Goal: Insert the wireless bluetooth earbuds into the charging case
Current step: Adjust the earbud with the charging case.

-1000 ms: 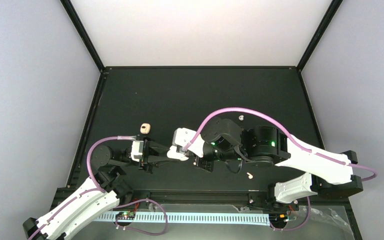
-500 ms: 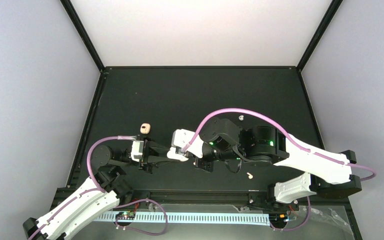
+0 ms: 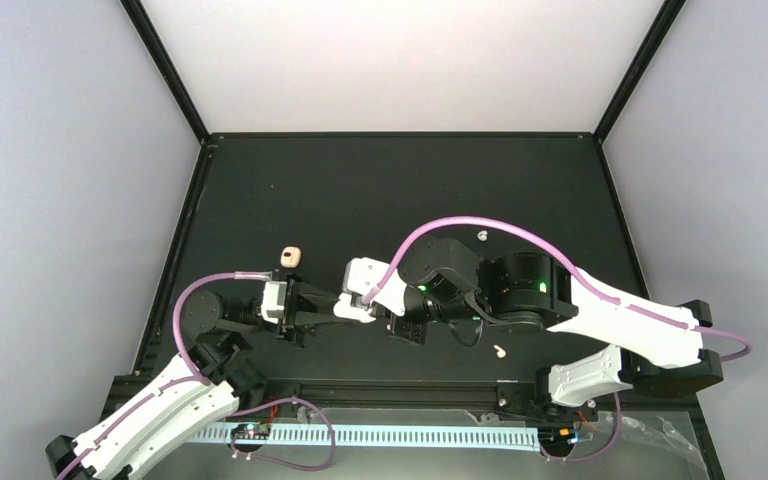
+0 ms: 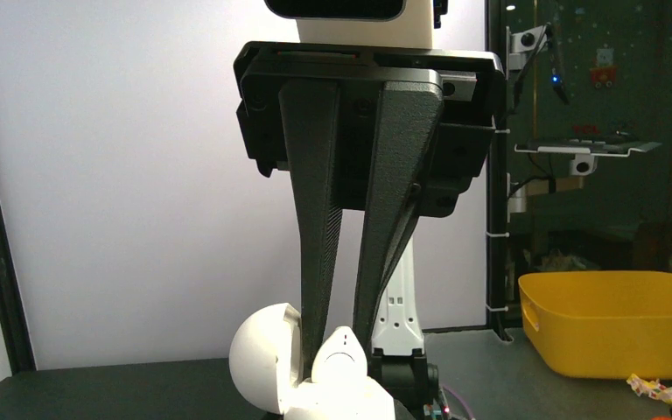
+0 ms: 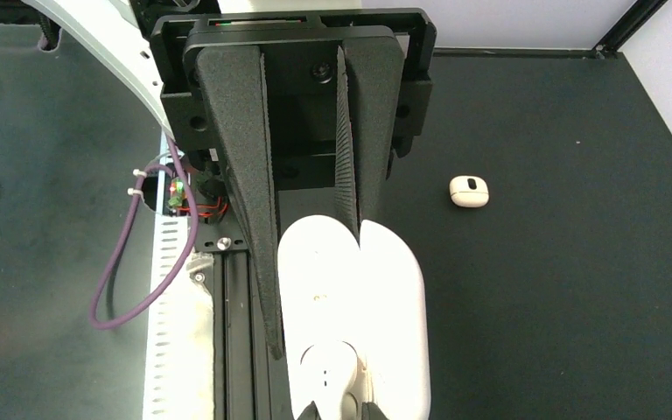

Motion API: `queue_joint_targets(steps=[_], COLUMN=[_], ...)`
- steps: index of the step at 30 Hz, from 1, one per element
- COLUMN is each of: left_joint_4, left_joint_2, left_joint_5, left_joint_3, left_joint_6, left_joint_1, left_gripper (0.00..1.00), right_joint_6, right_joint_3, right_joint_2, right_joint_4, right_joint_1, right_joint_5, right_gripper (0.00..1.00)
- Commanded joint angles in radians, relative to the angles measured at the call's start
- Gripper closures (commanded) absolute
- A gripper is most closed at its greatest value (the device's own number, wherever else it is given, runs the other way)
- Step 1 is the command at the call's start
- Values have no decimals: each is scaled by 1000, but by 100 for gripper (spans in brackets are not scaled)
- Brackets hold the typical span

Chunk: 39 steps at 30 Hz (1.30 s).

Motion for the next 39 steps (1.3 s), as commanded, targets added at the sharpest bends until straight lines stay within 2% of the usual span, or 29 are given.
queue_joint_targets(steps=[1, 7, 13, 16, 23, 27, 34, 39], left_joint_4=[44, 43, 78, 99, 176, 206, 217, 234], left_joint_2=[-5, -11, -22, -19, -8, 3, 0, 8], left_joint_5=[1, -22, -56, -67, -60, -37, -23, -13], left_joint_3=[9, -1, -24, -30, -38, -33, -29, -26], left_joint_6=[1, -8, -38, -58, -109, -138, -156, -167], left_joint_1=[-6, -7, -6, -7, -7, -8, -7, -7], left_gripper=[98, 98, 98, 98, 98, 98, 98, 99], right_joint_6=[15, 28, 47, 63, 114, 132, 149, 159], right_joint_3=[13, 17, 22, 13, -63, -81, -79, -79], right_joint_2=[-16, -41, -95, -120, -162, -159, -123, -103], right_joint_4=[6, 20, 41, 62, 219, 286, 293, 294], right_joint_1=[3, 3, 1, -15, -56, -78, -98, -108], right_joint_5=[50, 55, 57, 58, 21, -46, -125, -168], right_gripper=[89, 86, 77, 69, 42, 33, 32, 36])
